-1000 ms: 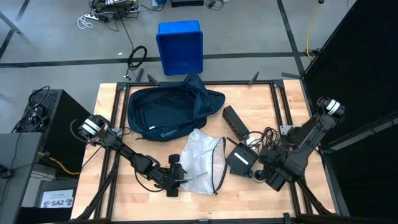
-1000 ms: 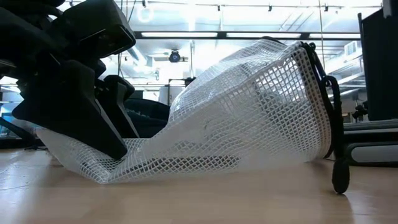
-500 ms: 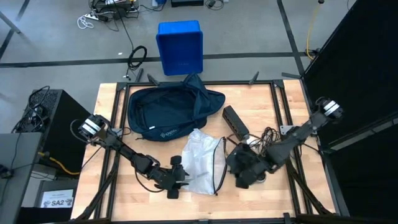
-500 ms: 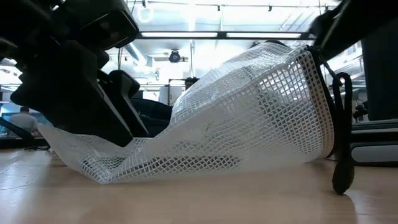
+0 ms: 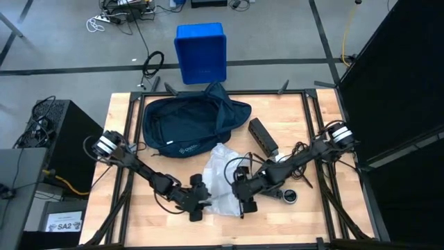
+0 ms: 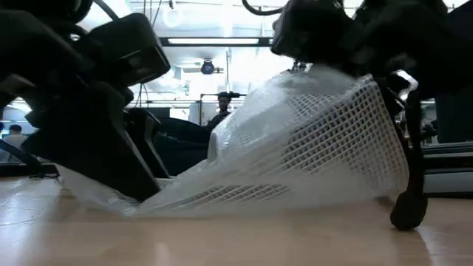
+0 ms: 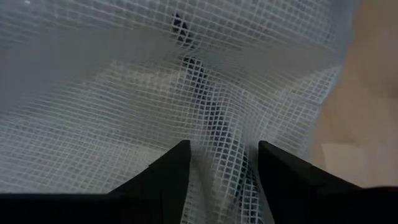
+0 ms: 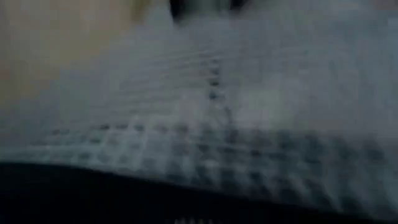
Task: Unpack backpack
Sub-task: Remove the black pen from the white mesh envelope
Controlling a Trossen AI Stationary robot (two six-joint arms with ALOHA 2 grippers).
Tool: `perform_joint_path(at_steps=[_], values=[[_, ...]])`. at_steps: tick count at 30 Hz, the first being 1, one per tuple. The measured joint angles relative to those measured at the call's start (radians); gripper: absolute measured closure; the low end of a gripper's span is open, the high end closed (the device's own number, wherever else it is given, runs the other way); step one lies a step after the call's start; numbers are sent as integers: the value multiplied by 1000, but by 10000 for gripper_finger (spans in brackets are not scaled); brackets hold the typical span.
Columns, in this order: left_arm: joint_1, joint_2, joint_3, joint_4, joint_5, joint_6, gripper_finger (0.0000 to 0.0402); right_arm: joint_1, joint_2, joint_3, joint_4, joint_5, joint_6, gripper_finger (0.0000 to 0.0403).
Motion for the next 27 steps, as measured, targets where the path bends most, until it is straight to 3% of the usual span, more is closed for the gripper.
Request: perform_joint_path(at_steps=[7, 14, 27], values=[[6, 25, 0, 3, 1, -6, 264, -7, 0, 1, 69, -31, -20, 207], [9, 26, 0, -15, 21, 1, 385, -9, 0, 1, 66, -31, -19, 219], [-3, -26, -8, -3, -7, 155, 400, -10, 0, 1, 56, -31, -5, 221]])
